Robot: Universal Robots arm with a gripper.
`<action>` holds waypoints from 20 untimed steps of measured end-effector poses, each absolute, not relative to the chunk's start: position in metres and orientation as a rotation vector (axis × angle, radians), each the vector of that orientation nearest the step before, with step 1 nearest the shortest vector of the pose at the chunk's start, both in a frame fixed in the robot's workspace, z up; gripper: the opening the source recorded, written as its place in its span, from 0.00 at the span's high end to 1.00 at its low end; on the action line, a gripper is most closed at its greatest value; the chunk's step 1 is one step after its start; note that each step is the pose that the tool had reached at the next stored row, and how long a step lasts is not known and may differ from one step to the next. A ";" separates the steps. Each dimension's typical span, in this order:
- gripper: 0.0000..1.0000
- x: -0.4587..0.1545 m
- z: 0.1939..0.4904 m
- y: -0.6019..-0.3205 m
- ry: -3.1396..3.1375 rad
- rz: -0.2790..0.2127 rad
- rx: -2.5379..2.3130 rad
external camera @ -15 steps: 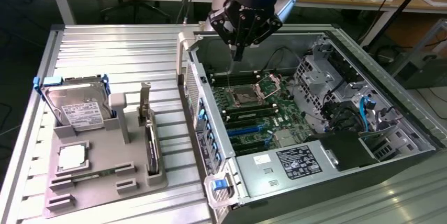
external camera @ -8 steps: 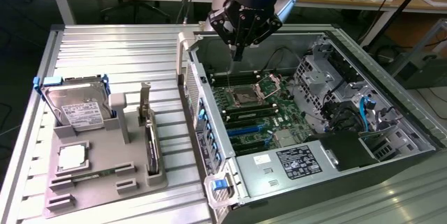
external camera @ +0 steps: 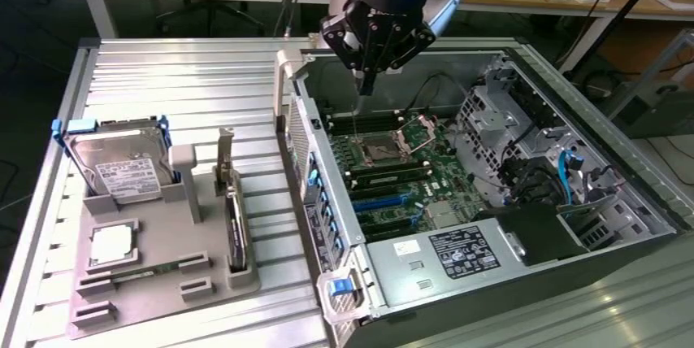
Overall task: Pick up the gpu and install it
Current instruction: 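Reach for the gpu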
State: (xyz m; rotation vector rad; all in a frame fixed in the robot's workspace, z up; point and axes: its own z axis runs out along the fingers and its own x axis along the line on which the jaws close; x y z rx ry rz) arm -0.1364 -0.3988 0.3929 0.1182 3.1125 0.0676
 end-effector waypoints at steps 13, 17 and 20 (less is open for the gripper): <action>0.89 -0.148 0.393 -0.399 3.113 0.068 0.116; 0.89 -0.150 0.393 -0.399 3.113 0.067 0.116; 0.89 -0.152 0.393 -0.399 3.113 0.068 0.116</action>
